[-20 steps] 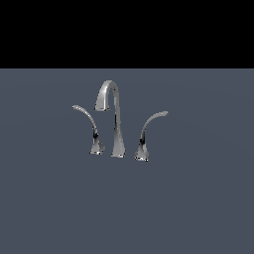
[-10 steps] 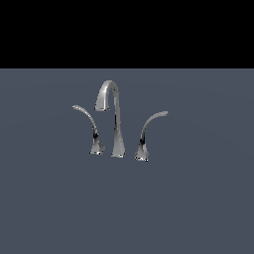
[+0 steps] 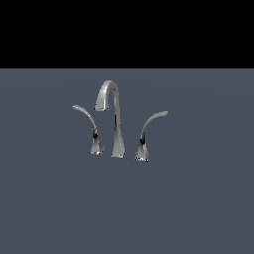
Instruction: Turn on the faucet by rotating a designated handle.
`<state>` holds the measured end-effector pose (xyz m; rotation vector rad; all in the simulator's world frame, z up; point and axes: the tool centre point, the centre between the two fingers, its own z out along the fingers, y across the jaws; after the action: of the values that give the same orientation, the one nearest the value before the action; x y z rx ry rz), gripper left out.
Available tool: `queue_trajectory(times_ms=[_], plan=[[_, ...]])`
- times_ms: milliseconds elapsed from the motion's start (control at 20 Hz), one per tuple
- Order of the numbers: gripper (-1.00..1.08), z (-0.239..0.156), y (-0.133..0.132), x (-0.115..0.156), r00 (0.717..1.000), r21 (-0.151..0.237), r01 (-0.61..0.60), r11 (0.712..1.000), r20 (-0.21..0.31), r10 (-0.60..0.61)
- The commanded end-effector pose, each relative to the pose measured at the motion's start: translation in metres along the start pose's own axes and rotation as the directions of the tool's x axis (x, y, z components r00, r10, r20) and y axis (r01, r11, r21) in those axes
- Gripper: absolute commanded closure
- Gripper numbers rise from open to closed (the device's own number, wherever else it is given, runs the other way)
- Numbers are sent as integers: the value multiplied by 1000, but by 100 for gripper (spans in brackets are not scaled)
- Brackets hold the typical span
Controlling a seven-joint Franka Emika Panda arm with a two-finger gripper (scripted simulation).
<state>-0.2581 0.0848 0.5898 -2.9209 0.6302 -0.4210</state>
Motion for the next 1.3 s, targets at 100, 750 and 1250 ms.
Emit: queue_trajectory(times_ms=[100,750,1250], plan=[[108,-4,-32,-8,994,12,-103,995,-46,103],[108,41,-128,-11,921,17,-369,929,-123,368],[108,133,-181,16,817,-22,-567,823,-136,560]])
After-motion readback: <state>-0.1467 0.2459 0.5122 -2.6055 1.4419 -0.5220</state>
